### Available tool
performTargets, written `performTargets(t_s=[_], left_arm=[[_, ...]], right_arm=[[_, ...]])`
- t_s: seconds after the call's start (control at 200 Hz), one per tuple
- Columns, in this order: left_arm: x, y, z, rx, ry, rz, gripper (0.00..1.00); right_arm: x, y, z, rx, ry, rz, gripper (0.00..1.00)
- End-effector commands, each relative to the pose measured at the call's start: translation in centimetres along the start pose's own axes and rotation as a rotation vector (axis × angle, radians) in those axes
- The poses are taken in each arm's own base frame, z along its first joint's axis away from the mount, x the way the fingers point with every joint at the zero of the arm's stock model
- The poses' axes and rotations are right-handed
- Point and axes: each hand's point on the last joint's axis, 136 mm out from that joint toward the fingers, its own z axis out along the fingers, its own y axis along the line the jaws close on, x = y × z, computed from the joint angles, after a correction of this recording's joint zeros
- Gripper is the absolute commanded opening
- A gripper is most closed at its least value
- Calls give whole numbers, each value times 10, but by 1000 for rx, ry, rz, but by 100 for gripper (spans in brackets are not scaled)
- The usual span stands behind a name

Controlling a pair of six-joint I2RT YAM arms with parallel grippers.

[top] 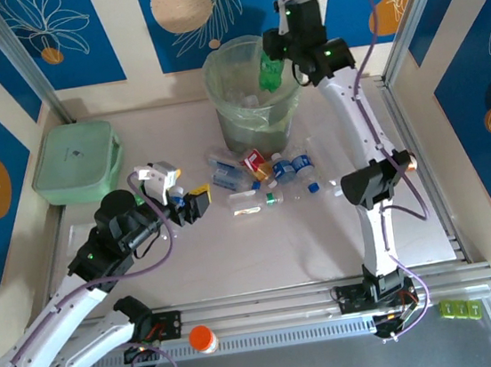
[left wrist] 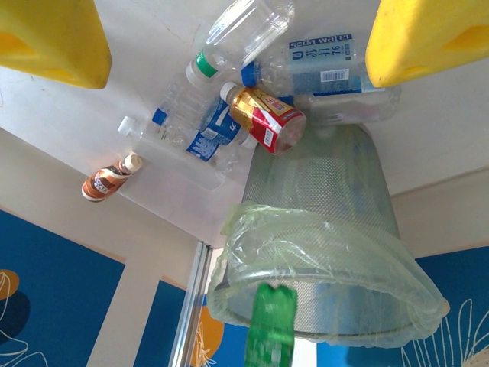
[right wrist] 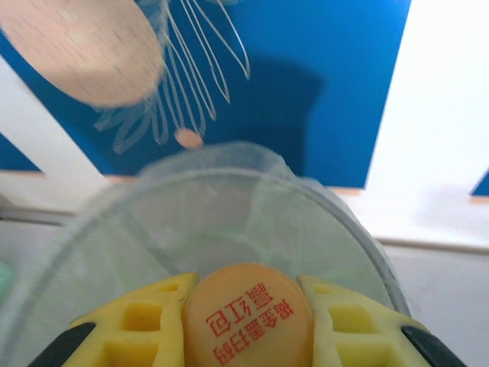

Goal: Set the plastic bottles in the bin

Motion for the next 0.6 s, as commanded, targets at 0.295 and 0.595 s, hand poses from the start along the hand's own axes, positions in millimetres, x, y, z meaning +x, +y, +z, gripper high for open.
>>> performTargets(t_s=[0.295, 0.595], left_arm=[[-4, 3, -5, -23, -17, 35, 86], [-4, 4, -5, -30, -18, 42, 87]], right_arm=[[70, -15, 67, 124, 170, -83, 10], [101, -12, 90, 104, 249, -54, 23]])
